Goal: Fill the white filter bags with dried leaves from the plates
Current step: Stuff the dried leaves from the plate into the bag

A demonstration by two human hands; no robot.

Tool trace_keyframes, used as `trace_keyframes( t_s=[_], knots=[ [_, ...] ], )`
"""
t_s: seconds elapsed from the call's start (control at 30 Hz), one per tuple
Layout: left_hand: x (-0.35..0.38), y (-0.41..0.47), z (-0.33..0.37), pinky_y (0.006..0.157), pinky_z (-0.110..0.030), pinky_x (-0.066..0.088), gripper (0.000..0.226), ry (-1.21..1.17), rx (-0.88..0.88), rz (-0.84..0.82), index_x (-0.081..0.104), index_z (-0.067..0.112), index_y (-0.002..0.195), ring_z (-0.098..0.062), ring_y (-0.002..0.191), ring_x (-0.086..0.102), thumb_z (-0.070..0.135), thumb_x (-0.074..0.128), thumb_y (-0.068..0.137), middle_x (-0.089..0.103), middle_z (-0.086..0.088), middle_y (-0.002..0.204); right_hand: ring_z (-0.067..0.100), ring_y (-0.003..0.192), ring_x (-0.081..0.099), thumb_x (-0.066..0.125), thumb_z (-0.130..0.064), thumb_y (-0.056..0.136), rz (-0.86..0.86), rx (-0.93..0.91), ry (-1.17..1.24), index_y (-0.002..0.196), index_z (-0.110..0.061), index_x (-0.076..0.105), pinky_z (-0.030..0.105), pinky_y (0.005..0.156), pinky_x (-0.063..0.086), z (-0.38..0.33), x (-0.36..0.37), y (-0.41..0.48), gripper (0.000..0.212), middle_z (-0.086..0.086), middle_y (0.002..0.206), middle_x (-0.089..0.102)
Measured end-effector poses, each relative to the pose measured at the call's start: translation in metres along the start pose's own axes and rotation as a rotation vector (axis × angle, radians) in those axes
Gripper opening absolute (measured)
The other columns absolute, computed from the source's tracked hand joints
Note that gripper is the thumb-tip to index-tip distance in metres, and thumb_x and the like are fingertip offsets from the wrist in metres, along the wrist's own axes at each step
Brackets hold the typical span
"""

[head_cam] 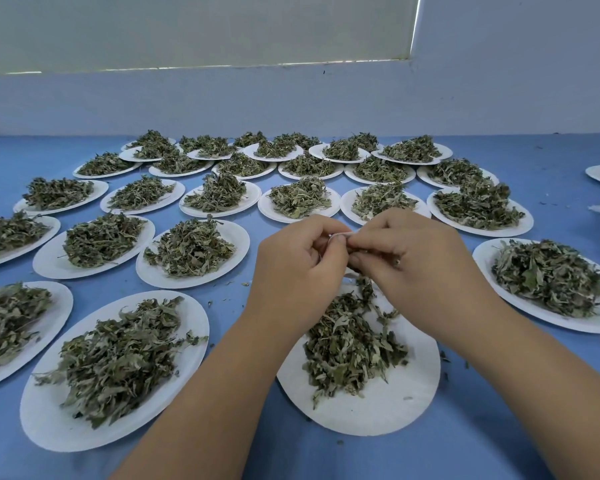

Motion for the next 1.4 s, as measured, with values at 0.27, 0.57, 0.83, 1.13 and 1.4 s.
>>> trace_keyframes(
  t_s=[0.27, 0.57, 0.83, 1.13, 1.4],
  knots=[
    [0.0, -0.001, 0.002, 0.045, -0.007, 0.027, 0.024, -0.019, -0.016, -0.03, 0.068, 0.027, 0.08, -0.002, 0.041, 0.039, 0.008, 0.058, 0.088, 0.053, 0.009, 0.052, 0.014, 0.066, 0.056, 0.072, -0.013, 0.082, 0.064, -0.067, -0.089, 0.08, -0.02, 0.074, 0.035, 0.059, 0.048, -0.006, 0.0, 0.0, 0.008, -0.005, 0.068, 0.065],
    [-0.002, 0.0, 0.004, 0.044, -0.011, 0.034, 0.023, -0.035, -0.047, 0.019, 0.069, 0.025, 0.081, -0.002, 0.045, 0.044, 0.006, 0.06, 0.09, 0.062, 0.001, 0.064, 0.014, 0.076, 0.054, 0.045, -0.039, 0.092, -0.22, -0.134, 0.012, 0.089, -0.022, 0.072, 0.028, 0.083, 0.037, -0.002, -0.014, 0.0, 0.032, -0.008, 0.082, 0.069],
    [0.0, -0.002, 0.006, 0.045, -0.006, 0.029, 0.02, -0.061, -0.053, -0.039, 0.071, 0.018, 0.083, -0.001, 0.042, 0.042, 0.003, 0.059, 0.09, 0.053, 0.016, 0.052, 0.009, 0.085, 0.045, 0.068, -0.04, 0.083, -0.289, -0.142, -0.137, 0.101, -0.028, 0.067, 0.036, 0.077, 0.046, 0.003, 0.001, 0.0, 0.022, -0.021, 0.085, 0.053],
    [-0.006, 0.002, 0.004, 0.043, -0.01, 0.034, 0.024, -0.081, -0.067, 0.073, 0.067, 0.026, 0.081, -0.001, 0.042, 0.044, 0.008, 0.058, 0.093, 0.056, 0.016, 0.055, 0.005, 0.076, 0.049, 0.072, -0.045, 0.07, -0.167, -0.088, -0.039, 0.108, -0.033, 0.066, 0.009, 0.068, 0.036, 0.003, -0.014, 0.001, 0.041, -0.019, 0.097, 0.051],
    [-0.002, 0.001, 0.001, 0.042, -0.009, 0.028, 0.019, -0.062, -0.051, 0.082, 0.069, 0.02, 0.082, -0.004, 0.04, 0.037, 0.007, 0.059, 0.091, 0.049, 0.01, 0.052, 0.0, 0.075, 0.056, 0.075, -0.019, 0.08, -0.093, -0.056, 0.012, 0.085, -0.025, 0.074, 0.006, 0.066, 0.036, 0.007, -0.012, 0.004, 0.009, -0.012, 0.077, 0.062]
  ],
)
Point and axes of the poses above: each hand's wrist, its own y-axis towards the middle knuckle, its own x-axis out of the palm, z = x × y, the point moved 1 cm from there along y, towards the middle knuckle
